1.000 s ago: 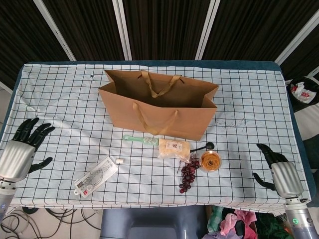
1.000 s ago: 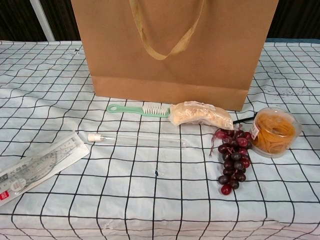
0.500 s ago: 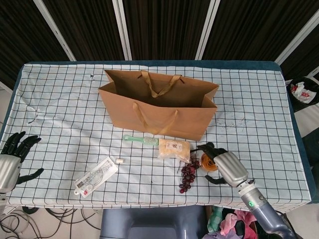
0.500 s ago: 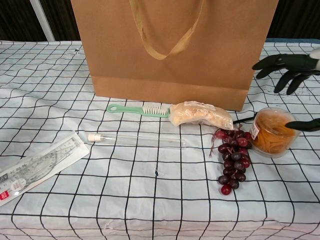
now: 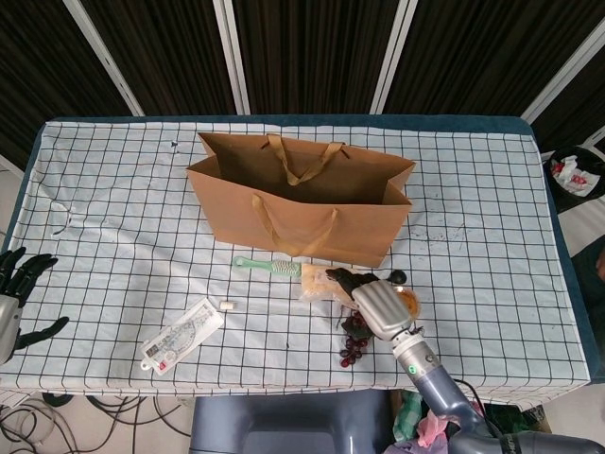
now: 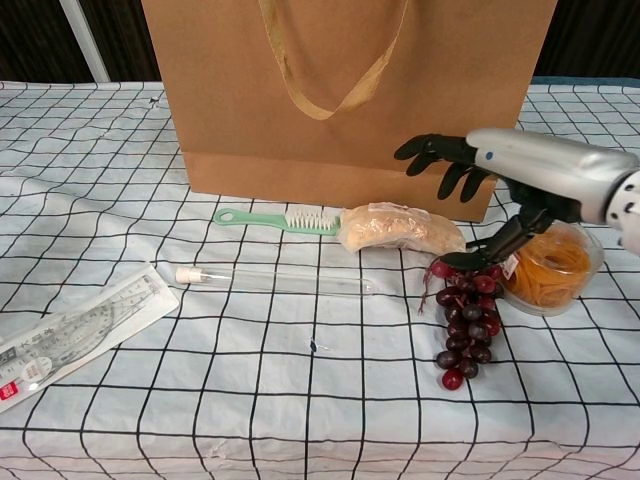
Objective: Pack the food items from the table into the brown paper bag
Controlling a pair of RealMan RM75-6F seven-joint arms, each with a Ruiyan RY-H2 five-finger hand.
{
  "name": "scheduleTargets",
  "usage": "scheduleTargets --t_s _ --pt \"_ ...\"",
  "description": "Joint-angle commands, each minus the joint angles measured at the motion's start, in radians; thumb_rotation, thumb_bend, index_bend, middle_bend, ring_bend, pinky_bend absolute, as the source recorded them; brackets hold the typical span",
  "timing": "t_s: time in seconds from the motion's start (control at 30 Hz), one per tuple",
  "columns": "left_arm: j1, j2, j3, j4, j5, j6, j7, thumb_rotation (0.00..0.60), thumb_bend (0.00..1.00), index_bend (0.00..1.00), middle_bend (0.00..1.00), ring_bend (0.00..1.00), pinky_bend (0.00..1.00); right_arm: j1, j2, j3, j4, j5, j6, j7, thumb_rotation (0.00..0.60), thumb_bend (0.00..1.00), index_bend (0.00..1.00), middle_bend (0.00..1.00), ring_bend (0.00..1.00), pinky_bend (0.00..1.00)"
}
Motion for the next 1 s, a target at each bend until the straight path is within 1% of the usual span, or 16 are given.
scheduleTargets --t_s 0.03,0.23,0.43,0.57,0.67,0.8,1.0 --pt "0.003 -0.001 -0.007 0.0 -0.006 -0.003 0.008 0.6 0.03 0.18 0.16 0.01 0.05 0.032 -0.055 0.013 0.061 0.027 -0.001 -0.03 0.6 0.19 0.1 0.15 0.25 0.27" --pt "0.007 -0.001 -0.016 -0.002 -0.012 -0.017 0.009 0.6 0.03 0.18 0.16 0.01 0.05 0.059 -0.11 0.014 0.139 0.052 -0.003 -0.038 0.6 0.19 0.11 0.16 0.25 0.27" --pt "0.011 0.001 -0.024 -0.014 -0.024 -0.031 0.018 0.6 0.03 0.18 0.16 0.01 0.05 0.077 -0.147 0.011 0.196 0.053 -0.003 -0.031 0.6 0.19 0.12 0.18 0.26 0.27" --pt "0.014 0.002 -0.03 -0.022 -0.028 -0.036 0.022 0.6 0.04 0.18 0.16 0.01 0.05 0.088 -0.172 0.01 0.231 0.051 -0.008 -0.011 0.6 0.2 0.18 0.24 0.29 0.27" --pt "0.017 0.0 -0.037 -0.026 -0.036 -0.037 0.023 0.6 0.07 0.18 0.16 0.01 0.05 0.098 -0.201 0.008 0.273 0.035 -0.003 -0.001 0.6 0.22 0.19 0.27 0.3 0.27" --pt "0.021 0.001 -0.046 -0.032 -0.051 -0.046 0.021 0.6 0.07 0.17 0.16 0.01 0.05 0.113 -0.236 0.006 0.33 0.016 0.005 -0.004 0.6 0.23 0.19 0.27 0.3 0.27" --pt "0.022 0.001 -0.049 -0.039 -0.055 -0.06 0.031 0.6 0.07 0.17 0.16 0.01 0.05 0.129 -0.272 0.02 0.383 0.017 0.012 0.002 0.6 0.25 0.2 0.26 0.3 0.27"
